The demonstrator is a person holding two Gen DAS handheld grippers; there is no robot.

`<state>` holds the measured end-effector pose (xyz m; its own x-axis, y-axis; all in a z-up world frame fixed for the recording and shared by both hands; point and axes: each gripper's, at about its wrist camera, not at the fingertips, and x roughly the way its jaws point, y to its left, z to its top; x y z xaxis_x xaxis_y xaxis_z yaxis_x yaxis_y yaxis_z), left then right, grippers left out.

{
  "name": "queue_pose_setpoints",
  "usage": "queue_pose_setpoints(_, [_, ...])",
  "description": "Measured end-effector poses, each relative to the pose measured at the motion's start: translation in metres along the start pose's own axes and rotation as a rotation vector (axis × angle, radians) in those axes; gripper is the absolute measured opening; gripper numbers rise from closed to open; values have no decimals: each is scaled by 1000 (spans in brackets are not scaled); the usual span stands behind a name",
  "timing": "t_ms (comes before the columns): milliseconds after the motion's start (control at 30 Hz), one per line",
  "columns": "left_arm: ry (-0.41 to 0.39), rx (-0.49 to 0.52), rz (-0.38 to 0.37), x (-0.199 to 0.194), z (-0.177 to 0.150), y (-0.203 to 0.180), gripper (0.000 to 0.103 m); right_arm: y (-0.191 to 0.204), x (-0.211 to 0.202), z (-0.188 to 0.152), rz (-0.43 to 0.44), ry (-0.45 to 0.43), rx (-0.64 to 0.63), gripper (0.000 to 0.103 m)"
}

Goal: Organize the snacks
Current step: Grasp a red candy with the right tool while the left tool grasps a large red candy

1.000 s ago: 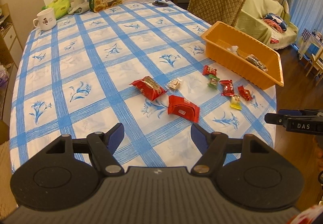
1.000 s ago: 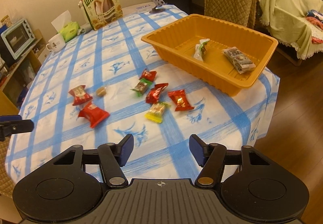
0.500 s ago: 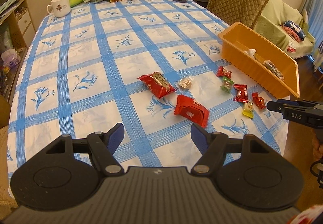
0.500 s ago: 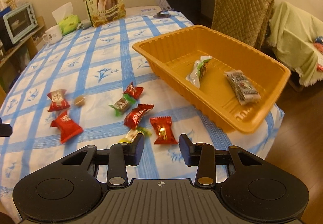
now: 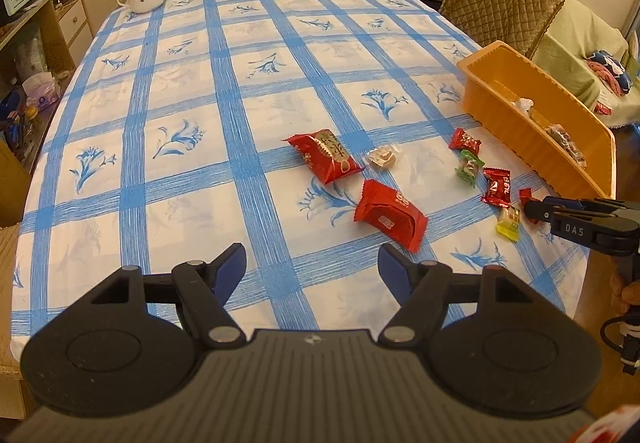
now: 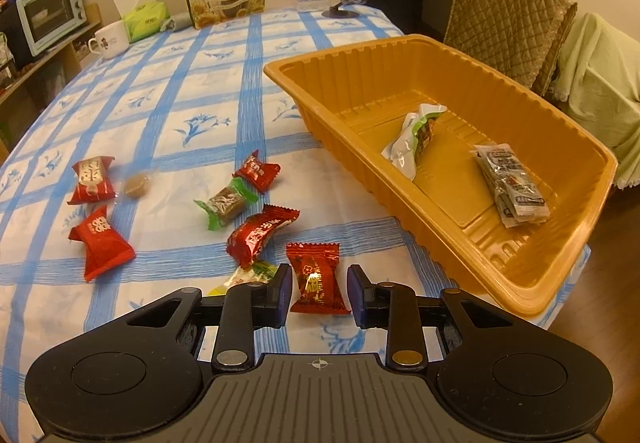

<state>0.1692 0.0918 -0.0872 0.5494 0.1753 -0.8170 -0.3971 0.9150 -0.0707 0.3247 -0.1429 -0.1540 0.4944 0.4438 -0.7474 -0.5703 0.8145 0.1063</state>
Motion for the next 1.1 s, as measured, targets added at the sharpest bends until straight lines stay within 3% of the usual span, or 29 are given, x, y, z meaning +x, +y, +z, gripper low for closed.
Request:
queue_pose_setpoints(367, [20,10,-36,11,1,-24,66,-3,4,-1,35,15,-30,21])
queue_pose_setpoints(767, [54,5,-108,44,3,-55,53,-14,-43,16,109,-50,12,21])
queue_pose_setpoints(1100, [46,0,-77,74,15,-71,52,-31,-68,25,118,-81,39,21])
